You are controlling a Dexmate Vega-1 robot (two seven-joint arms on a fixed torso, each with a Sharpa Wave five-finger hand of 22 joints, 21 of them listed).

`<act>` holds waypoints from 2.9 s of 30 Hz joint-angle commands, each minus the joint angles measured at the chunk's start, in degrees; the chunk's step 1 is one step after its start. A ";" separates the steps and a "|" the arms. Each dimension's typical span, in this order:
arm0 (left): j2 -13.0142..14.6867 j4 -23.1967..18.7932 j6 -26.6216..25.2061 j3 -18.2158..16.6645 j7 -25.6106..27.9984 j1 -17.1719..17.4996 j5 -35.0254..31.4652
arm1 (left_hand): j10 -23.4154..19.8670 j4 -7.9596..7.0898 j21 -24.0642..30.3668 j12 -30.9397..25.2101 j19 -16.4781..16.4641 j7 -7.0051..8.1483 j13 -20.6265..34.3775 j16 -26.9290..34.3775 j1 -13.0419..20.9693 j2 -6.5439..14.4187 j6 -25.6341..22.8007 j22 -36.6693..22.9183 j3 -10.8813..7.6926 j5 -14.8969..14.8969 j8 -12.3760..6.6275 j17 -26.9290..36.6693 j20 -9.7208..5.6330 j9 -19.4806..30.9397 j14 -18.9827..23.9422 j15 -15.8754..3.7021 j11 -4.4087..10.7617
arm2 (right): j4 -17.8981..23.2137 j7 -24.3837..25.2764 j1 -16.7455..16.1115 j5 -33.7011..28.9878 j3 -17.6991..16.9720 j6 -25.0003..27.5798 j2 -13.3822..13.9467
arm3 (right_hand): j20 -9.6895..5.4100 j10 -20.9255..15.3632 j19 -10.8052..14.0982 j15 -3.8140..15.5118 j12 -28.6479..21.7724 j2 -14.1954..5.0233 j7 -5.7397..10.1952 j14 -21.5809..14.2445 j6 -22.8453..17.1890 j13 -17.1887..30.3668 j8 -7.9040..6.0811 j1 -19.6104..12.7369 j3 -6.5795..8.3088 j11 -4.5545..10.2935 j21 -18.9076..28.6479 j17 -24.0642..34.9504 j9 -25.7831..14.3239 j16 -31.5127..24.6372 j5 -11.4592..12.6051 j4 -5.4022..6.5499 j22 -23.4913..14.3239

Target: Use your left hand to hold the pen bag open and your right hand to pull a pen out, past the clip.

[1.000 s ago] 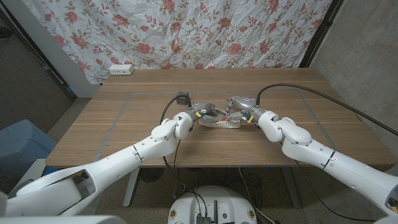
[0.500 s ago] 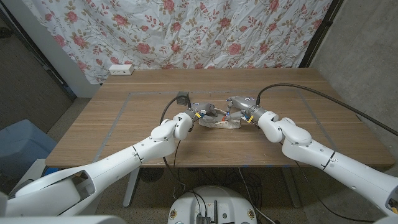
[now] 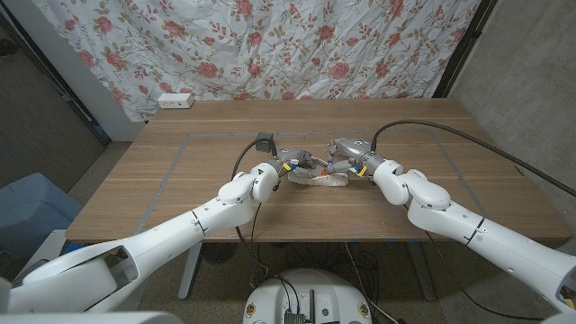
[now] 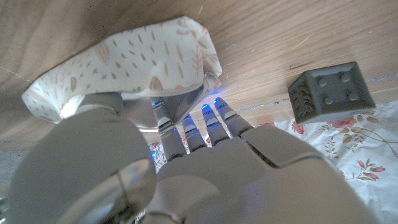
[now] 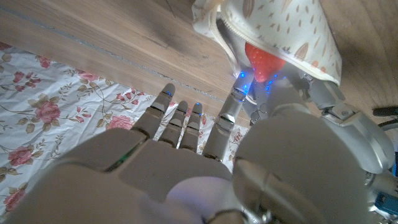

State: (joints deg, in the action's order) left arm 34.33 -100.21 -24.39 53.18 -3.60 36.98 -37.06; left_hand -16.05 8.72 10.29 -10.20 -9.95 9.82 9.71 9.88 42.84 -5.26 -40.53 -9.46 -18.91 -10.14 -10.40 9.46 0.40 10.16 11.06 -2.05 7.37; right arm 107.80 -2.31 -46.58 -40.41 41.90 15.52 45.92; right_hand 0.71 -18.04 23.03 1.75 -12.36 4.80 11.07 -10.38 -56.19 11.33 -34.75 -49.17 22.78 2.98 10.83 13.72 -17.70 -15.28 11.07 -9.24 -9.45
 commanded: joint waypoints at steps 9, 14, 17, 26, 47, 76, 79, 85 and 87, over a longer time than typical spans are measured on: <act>-0.31 1.11 1.01 0.26 -0.36 -0.71 0.25 | -0.24 0.18 0.39 -0.53 0.05 -0.06 0.21 0.28 0.06 0.78 0.30 -0.20 -0.02 0.04 -0.21 0.10 -0.05 0.11 0.01 -0.81 -0.28 | -0.18 -0.25 0.33 2.57 -0.66 -1.13 0.27 | -0.84 -1.18 1.10 1.14 -0.26 -1.44 0.36 -0.74 -1.68 0.11 -0.89 -2.33 1.09 0.38 0.32 0.23 -0.18 -0.46 0.42 -0.51 -0.09; -0.38 1.10 0.85 0.24 -0.38 -0.62 0.25 | -0.32 0.18 0.37 -0.56 0.07 -0.11 0.21 0.27 0.04 0.82 0.34 -0.20 0.00 0.05 -0.19 0.10 -0.10 0.11 0.00 -0.83 -0.31 | 0.21 -0.90 0.24 3.49 -0.95 -0.86 0.44 | -1.04 -1.14 1.12 1.34 -0.09 -1.87 0.69 -0.72 -1.35 0.10 -0.76 -3.91 1.67 0.56 0.23 0.25 -0.09 -0.46 0.52 -0.94 -0.08; -0.35 1.05 0.87 0.25 -0.36 -0.58 0.28 | -0.32 0.18 0.37 -0.56 0.07 -0.03 0.21 0.27 0.02 0.85 0.32 -0.20 0.01 0.05 -0.20 0.10 -0.10 0.11 0.00 -0.89 -0.24 | 0.41 -1.00 0.15 3.96 -1.11 -0.83 0.54 | -1.19 -1.11 1.09 1.43 0.01 -2.18 0.82 -0.65 -1.31 0.09 -0.68 -4.92 2.05 0.71 0.16 0.31 0.04 -0.47 0.51 -1.11 -0.08; -0.21 0.81 1.05 0.26 -0.46 -0.32 0.44 | -0.28 0.17 0.34 -0.54 0.14 -0.07 0.21 0.27 -0.04 0.91 0.41 -0.20 0.05 0.06 -0.17 0.10 -0.09 0.11 0.02 -0.81 -0.28 | 1.29 -0.82 -0.32 5.48 -1.85 -1.03 0.99 | -1.47 -1.34 1.08 1.83 0.07 -2.76 0.95 -0.58 -1.84 0.10 -0.64 -6.58 2.70 0.98 0.08 0.46 0.40 -0.53 0.37 -1.17 -0.09; -0.16 0.57 0.80 0.25 -0.50 0.07 0.50 | -0.23 0.16 0.36 -0.52 0.12 -0.19 0.21 0.26 -0.17 1.09 0.45 -0.20 0.13 0.05 -0.17 0.10 -0.11 0.10 -0.03 -0.75 -0.41 | 2.80 0.63 -0.98 8.12 -3.30 -1.61 1.19 | -1.57 -1.97 1.24 1.88 0.05 -3.18 0.91 -0.75 -2.76 0.12 -0.64 -7.00 2.74 1.04 0.06 0.67 0.85 -0.73 -0.15 -0.50 -0.09; -0.36 1.26 1.64 0.26 -0.09 -0.05 0.86 | -0.08 0.16 0.32 -0.50 0.26 -0.29 0.22 0.23 -0.49 1.03 0.70 -0.20 0.35 0.08 -0.12 0.10 -0.03 0.10 -0.24 -0.56 -0.42 | 6.50 0.41 -1.55 10.41 -5.62 -1.67 2.40 | -1.40 -2.31 1.29 1.75 0.20 -3.35 0.83 -0.70 -3.42 0.11 -0.48 -6.82 2.42 1.14 -0.02 0.81 1.37 -0.79 -0.54 -0.08 -0.08; -0.39 1.39 1.93 0.25 0.08 -0.08 0.98 | -0.04 0.17 0.32 -0.49 0.27 -0.23 0.22 0.23 -0.51 1.04 0.74 -0.20 0.37 0.08 -0.11 0.10 -0.03 0.09 -0.25 -0.52 -0.54 | 6.92 0.50 -1.74 10.71 -6.09 -1.55 2.66 | -1.37 -2.35 1.29 1.69 0.20 -3.33 0.80 -0.72 -3.43 0.11 -0.45 -6.80 2.38 1.14 -0.03 0.82 1.41 -0.81 -0.57 -0.06 -0.08; -0.40 1.49 2.21 0.32 0.19 -0.20 0.86 | -0.06 0.18 0.32 -0.50 0.29 -0.25 0.22 0.24 -0.52 1.06 0.69 -0.20 0.38 0.07 -0.14 0.10 -0.05 0.09 -0.22 -0.62 -0.42 | 7.84 0.41 -2.08 11.72 -7.32 -1.41 3.50 | -1.30 -2.43 1.26 1.67 0.22 -3.30 0.81 -0.68 -3.43 0.11 -0.40 -6.75 2.30 1.09 -0.05 0.83 1.47 -0.79 -0.60 -0.03 -0.08; -0.33 1.51 2.46 0.32 0.26 -0.23 0.86 | -0.08 0.18 0.31 -0.51 0.30 -0.27 0.22 0.26 -0.53 1.07 0.71 -0.20 0.39 0.07 -0.13 0.10 -0.03 0.09 -0.18 -0.57 -0.47 | 8.00 0.62 -2.24 12.03 -7.73 -1.45 3.74 | -1.27 -2.41 1.24 1.62 0.24 -3.29 0.80 -0.68 -3.43 0.11 -0.38 -6.74 2.28 1.08 -0.06 0.83 1.50 -0.80 -0.61 -0.03 -0.08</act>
State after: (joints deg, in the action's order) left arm 34.05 -98.98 -22.52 53.39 -3.65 36.96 -36.17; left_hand -16.16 8.96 10.29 -10.20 -9.95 9.64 9.71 9.88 42.54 -4.51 -40.10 -9.46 -18.67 -10.14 -10.00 9.46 0.40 9.98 11.06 -2.05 7.26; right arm 114.37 -1.96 -48.15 -29.90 36.05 13.94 48.50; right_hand -0.51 -19.86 24.25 2.14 -12.36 1.77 10.88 -10.76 -58.04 11.32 -34.90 -55.76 24.98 4.20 10.83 14.25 -16.08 -15.69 10.37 -9.39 -9.35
